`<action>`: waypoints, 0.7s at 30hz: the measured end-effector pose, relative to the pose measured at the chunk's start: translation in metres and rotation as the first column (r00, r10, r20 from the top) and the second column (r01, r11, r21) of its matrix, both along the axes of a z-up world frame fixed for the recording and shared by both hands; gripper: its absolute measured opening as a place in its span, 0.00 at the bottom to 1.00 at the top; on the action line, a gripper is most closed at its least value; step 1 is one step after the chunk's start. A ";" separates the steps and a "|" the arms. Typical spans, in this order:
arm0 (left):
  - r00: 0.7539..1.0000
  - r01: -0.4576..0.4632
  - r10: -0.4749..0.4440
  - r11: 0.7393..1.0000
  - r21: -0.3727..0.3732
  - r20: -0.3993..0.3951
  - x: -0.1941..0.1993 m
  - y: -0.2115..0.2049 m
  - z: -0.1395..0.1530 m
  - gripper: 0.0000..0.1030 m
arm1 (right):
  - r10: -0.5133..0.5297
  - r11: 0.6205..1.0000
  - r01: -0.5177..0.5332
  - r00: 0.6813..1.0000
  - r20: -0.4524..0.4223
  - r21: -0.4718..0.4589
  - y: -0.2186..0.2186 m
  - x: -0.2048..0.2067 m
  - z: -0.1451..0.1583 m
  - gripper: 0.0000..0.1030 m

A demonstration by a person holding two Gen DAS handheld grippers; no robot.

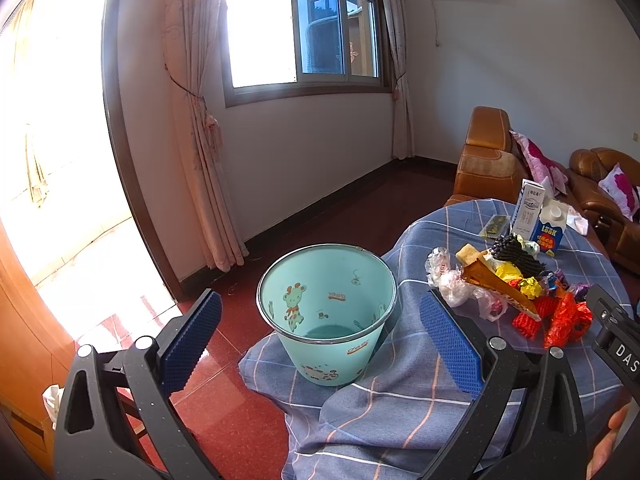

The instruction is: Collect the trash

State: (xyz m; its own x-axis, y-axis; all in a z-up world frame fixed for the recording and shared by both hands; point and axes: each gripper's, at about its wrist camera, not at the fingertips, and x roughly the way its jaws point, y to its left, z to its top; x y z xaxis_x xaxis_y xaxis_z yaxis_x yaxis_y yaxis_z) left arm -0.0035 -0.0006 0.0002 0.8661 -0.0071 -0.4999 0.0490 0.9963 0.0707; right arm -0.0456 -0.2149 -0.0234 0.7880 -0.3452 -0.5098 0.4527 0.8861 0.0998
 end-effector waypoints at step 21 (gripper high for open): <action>1.000 0.000 0.000 1.000 -0.001 0.000 0.001 0.003 0.000 0.94 | 0.000 1.000 0.000 1.000 0.000 0.006 0.001 0.001 -0.002 0.96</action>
